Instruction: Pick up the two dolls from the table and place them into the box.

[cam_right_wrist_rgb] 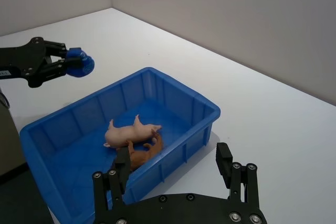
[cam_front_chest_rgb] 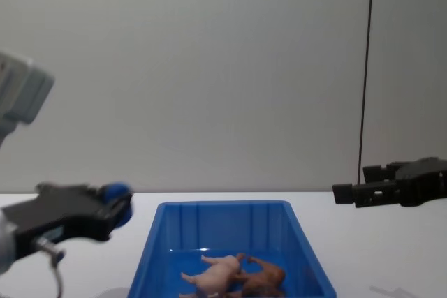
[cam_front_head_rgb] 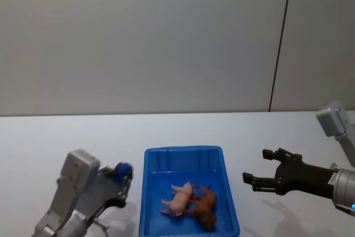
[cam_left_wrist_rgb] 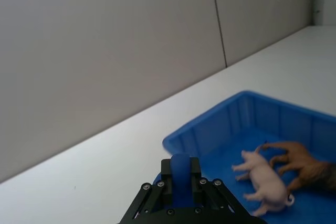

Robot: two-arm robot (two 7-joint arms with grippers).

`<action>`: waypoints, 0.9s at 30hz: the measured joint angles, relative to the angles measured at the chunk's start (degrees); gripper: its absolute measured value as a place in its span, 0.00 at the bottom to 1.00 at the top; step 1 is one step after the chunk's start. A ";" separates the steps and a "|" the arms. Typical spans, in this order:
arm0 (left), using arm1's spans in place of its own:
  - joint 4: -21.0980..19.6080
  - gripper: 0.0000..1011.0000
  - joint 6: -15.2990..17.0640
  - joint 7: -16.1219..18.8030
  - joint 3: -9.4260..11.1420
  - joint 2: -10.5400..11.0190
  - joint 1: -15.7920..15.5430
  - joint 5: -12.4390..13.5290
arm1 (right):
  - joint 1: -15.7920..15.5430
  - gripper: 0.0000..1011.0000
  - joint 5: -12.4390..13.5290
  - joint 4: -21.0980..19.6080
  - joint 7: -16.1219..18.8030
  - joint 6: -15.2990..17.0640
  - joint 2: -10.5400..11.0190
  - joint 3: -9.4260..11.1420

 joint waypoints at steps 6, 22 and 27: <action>0.10 0.16 -1.30 -3.17 1.09 -2.52 -3.12 1.24 | 0.00 0.99 0.00 0.00 0.00 0.00 0.00 0.00; 4.85 0.70 -6.36 -10.54 4.43 -9.19 -9.17 0.16 | 0.00 0.99 0.00 0.00 0.00 0.00 0.00 0.00; 5.66 0.83 -8.98 -12.48 4.80 -10.04 -9.79 -1.54 | 0.00 0.99 0.00 0.00 0.00 0.00 0.00 0.00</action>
